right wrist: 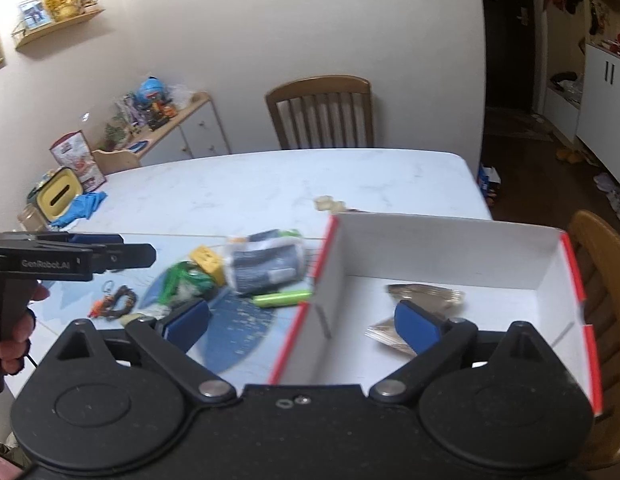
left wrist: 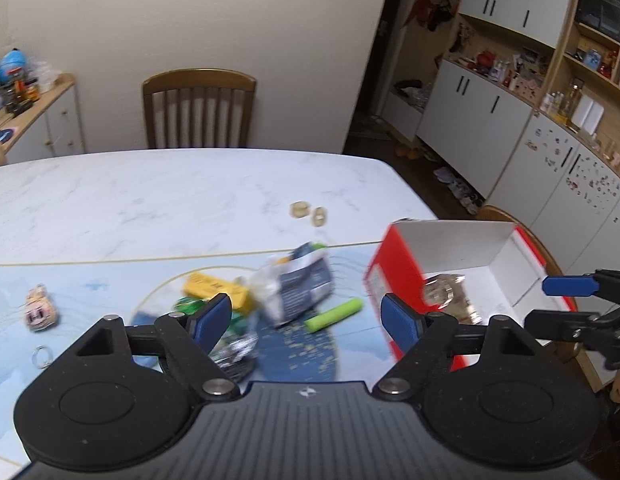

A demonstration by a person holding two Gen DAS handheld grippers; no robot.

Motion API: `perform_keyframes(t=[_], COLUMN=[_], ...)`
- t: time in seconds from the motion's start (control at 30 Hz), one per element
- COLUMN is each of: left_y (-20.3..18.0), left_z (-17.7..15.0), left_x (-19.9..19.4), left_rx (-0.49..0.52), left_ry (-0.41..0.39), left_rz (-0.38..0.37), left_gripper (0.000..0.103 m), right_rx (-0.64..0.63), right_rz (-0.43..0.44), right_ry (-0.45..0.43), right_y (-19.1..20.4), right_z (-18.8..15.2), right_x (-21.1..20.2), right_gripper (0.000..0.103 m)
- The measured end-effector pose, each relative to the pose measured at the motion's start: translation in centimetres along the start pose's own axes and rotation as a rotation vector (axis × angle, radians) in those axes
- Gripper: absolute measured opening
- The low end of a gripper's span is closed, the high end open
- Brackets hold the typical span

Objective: Organize objects
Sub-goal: 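Open both tools to drop the bags in the box and withdraw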

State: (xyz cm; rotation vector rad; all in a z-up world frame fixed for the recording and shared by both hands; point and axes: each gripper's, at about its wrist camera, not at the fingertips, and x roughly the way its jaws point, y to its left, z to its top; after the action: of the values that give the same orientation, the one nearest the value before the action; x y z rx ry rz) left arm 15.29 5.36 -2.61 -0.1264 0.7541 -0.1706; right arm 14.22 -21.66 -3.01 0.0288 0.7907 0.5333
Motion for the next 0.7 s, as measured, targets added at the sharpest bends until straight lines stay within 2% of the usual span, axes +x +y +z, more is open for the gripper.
perform_keyframes(t=[0.17, 0.3, 0.4, 0.6, 0.7], left_y=[3.5, 6.5, 8.9, 13.1, 14.8], left_z=[-1.2, -1.9, -2.4, -3.5, -4.1], left_x=[-1.1, -1.7, -1.8, -1.6, -1.1], left_rx=[-0.019, -0.045, -0.073, -0.103, -0.086], left_ry=[-0.015, -0.018, -0.010, -0.009, -0.008], left_rz=[0.020, 0.032, 0.027, 0.039, 0.054], left_gripper=[0.082, 0.087, 0.103, 0.103, 0.103], right_rx=[-0.003, -0.001, -0.005, -0.012, -0.019], right_rz=[0.011, 0.013, 0.014, 0.005, -0.005], right_ry=[0.021, 0.039, 0.053, 0.079, 0.086], right_y=[2.8, 4.7, 6.1, 8.5, 9.6], right_z=[-0.2, -0.4, -0.5, -0.7, -0.5], right_x=[1.2, 2.3, 3.2, 5.4, 6.7], right_gripper=[0.100, 0.100, 0.100, 0.100, 0.100])
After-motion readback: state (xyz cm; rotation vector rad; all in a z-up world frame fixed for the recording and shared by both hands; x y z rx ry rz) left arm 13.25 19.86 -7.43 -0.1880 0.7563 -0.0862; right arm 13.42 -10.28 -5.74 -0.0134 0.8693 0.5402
